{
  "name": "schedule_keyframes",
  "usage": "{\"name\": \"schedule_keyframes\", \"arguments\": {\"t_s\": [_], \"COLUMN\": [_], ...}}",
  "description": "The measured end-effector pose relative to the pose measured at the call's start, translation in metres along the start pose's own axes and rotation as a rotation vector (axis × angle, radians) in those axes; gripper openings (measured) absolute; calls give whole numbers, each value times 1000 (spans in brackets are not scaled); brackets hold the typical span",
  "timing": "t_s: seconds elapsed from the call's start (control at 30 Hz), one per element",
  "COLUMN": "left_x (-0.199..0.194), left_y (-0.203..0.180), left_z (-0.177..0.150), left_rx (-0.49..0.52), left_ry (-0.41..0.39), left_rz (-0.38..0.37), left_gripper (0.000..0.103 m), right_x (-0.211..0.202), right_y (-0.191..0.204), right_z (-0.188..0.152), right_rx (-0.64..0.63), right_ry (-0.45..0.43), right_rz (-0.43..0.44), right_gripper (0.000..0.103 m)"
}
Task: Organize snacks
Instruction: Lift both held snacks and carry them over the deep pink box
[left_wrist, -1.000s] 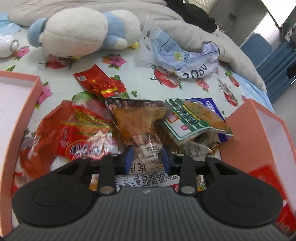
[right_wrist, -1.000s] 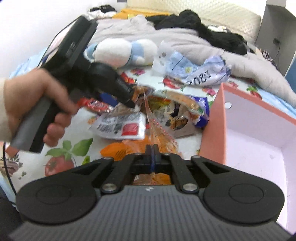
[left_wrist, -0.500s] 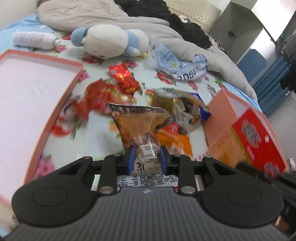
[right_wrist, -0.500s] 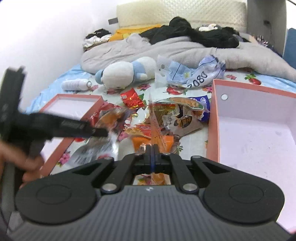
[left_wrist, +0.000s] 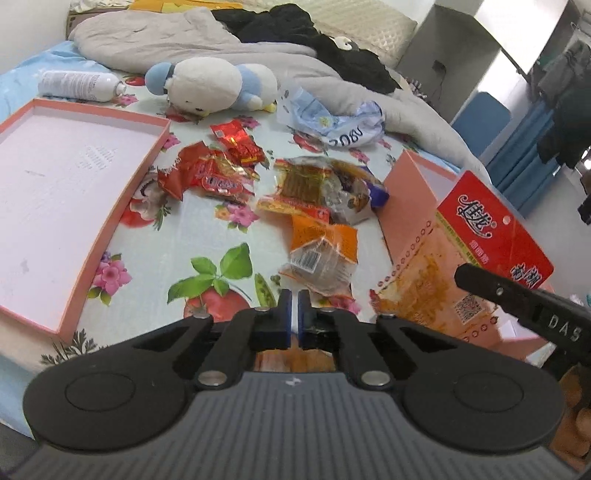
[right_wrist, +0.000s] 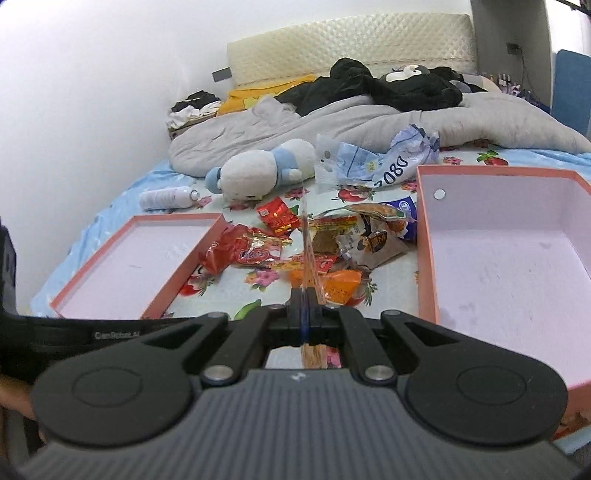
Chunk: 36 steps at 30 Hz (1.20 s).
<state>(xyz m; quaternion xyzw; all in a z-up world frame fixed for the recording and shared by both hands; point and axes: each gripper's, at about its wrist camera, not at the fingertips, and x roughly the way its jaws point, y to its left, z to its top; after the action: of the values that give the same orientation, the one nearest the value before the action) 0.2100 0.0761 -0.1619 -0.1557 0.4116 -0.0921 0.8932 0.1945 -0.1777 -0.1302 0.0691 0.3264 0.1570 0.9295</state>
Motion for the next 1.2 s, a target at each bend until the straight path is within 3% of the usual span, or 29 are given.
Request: {"name": "schedule_keyframes", "arguments": {"t_s": [0.17,0.27,0.33,0.37,0.4,0.47,0.73,0.77,0.8,0.9,1.0,1.2], "left_x": [3,5,10,15,20,29,79,82,86,87,81,50], "left_y": [5,-3,-7,-9,-11,-14,-4,-4,-5,-6,-7,-22], "left_z": [-13,-18,-18,-17,-17,-18,-29,-31,-34,-35,-32,-12], "left_rx": [22,120,174,204,241,312,389,406,416,386,320,252], "left_ry": [34,52,71,85,90,94,215,219,225,212,204,151], "left_rz": [-35,-54,-67,-63,-51,-16,39,38,47,67,67,65], "left_gripper": [4,5,15,33,59,70,73,72,65,54,49,47], "right_x": [-2,-4,-4,-3,-3,-2,-3,-3,-3,-2,-1,-9], "right_y": [0,-1,-2,-2,-2,-3,-14,-15,-17,-19,-20,-18], "right_z": [-9,-16,-19,-20,-21,-23,-23,-22,-21,-18,-12,5], "right_rx": [-6,-2,6,7,9,14,27,32,33,33,23,10], "right_ry": [17,28,29,28,29,33,40,39,37,49,57,36], "right_rz": [-11,-2,5,6,8,16,22,23,26,31,35,44], "right_gripper": [3,3,3,3,3,3,3,3,3,3,3,3]}}
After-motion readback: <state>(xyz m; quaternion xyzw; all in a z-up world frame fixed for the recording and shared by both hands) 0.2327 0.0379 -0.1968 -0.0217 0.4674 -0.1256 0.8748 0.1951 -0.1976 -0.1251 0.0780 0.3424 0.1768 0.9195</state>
